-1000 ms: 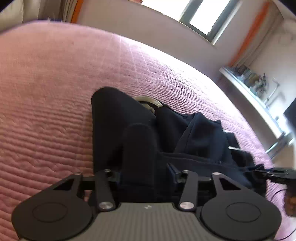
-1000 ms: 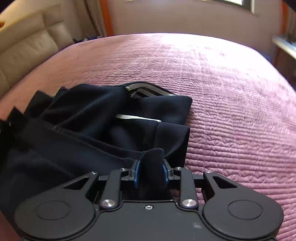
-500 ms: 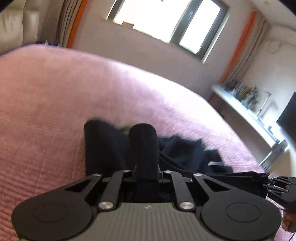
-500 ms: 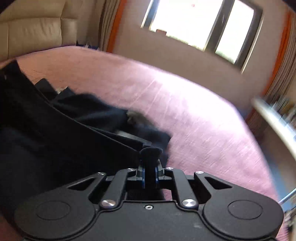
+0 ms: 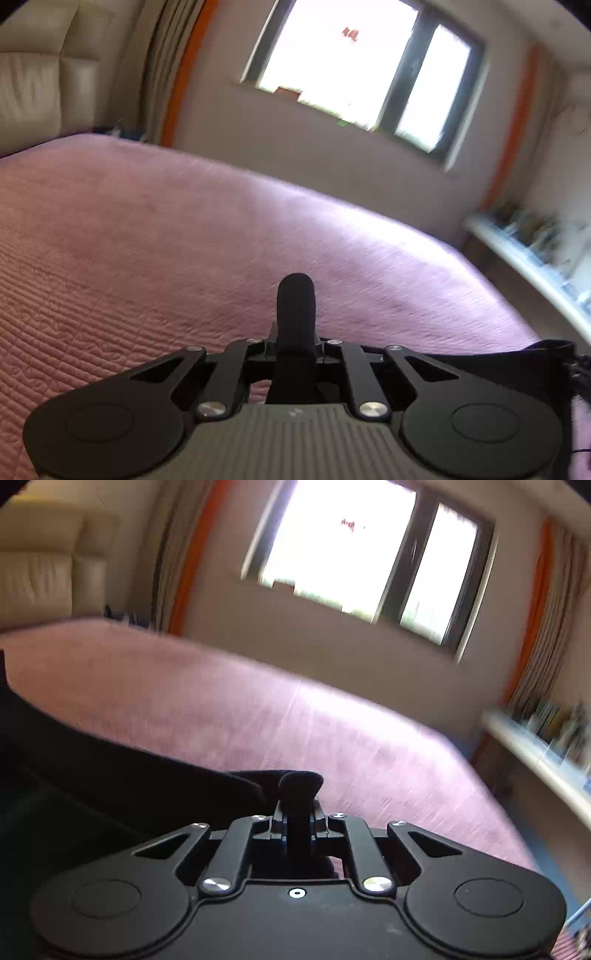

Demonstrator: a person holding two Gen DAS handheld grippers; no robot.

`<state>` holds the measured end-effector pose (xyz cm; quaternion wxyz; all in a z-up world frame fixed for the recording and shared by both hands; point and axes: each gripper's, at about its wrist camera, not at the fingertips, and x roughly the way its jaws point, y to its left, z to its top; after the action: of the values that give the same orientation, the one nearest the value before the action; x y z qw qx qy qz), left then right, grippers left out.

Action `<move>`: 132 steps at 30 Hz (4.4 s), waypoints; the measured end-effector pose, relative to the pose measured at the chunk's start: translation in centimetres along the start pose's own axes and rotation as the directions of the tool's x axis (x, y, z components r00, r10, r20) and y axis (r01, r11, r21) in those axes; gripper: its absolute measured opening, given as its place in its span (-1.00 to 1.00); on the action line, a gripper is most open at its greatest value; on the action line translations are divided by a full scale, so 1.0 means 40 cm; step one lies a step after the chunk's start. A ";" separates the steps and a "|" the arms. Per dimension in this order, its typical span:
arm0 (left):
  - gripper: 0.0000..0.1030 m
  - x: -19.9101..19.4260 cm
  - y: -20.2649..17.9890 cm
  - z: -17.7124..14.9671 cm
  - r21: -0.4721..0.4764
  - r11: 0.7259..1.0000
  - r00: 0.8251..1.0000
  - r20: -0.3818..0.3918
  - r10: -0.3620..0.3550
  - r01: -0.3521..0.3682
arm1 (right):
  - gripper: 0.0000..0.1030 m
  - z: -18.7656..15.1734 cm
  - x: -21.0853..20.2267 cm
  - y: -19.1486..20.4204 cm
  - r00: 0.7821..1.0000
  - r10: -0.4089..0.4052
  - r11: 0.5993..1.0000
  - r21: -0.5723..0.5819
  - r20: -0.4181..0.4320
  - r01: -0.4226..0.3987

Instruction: Fold large clothes

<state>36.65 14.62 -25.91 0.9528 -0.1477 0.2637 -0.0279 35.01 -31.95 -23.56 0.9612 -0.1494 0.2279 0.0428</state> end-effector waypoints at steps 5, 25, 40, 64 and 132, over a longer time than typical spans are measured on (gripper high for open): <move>-0.75 0.174 0.032 -0.085 0.003 0.990 0.975 -0.173 0.142 -0.144 | -0.71 -0.076 0.171 0.018 0.977 0.066 0.995 0.081 -0.201 -0.051; -0.33 -0.215 -0.160 -0.201 -0.033 0.999 0.999 -0.045 -0.019 0.017 | -0.78 -0.035 -0.267 0.172 0.917 0.336 0.902 0.352 -0.216 -0.248; -0.43 -0.367 0.103 -0.342 -0.173 0.957 0.954 -0.231 0.190 -0.233 | -0.84 -0.198 -0.333 0.130 0.850 0.256 0.882 0.471 -0.460 -0.010; 0.42 -0.423 0.154 -0.540 -0.761 0.648 0.994 -0.053 -0.096 0.022 | -0.78 -0.136 -0.268 0.372 0.884 0.288 0.880 0.466 -0.369 -0.092; -0.10 -0.021 -0.597 -0.374 -0.007 0.916 0.895 -0.208 -0.395 0.402 | -0.51 0.049 0.091 -0.057 0.772 0.620 0.785 0.095 -0.140 -0.612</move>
<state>28.88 -12.07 -30.64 0.8972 -0.1776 0.3239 -0.2421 39.44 -33.47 -22.91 0.8752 -0.0482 0.3432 0.3375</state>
